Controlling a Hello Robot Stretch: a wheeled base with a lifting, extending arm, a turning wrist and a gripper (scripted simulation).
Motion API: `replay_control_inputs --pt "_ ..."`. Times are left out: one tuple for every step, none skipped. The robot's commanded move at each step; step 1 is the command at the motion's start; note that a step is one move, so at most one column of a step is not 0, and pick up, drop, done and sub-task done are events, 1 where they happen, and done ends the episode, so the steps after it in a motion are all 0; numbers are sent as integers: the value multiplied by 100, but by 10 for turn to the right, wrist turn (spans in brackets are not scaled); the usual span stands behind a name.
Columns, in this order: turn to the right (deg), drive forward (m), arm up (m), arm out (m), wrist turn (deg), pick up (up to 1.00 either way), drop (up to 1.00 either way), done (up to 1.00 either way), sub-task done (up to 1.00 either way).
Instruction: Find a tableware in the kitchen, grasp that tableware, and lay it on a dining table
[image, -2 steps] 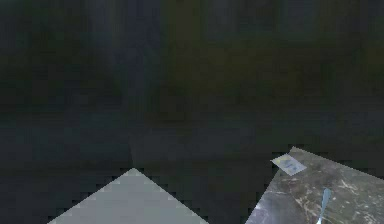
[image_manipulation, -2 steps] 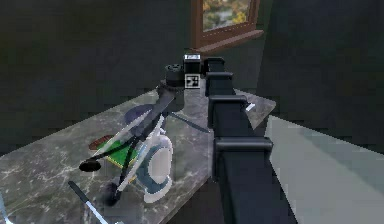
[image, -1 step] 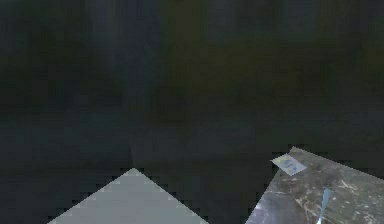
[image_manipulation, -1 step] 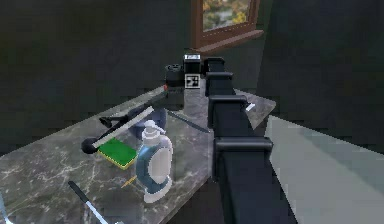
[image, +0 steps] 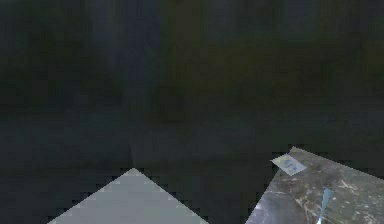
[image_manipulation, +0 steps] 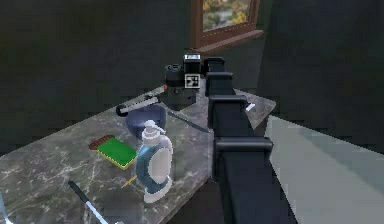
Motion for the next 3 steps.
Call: replay_control_inputs --pt "0 0 0 0 120 0 0 0 0" --pt "0 0 -12 0 0 0 0 0 0" --pt "0 0 0 0 0 100 0 0 0"
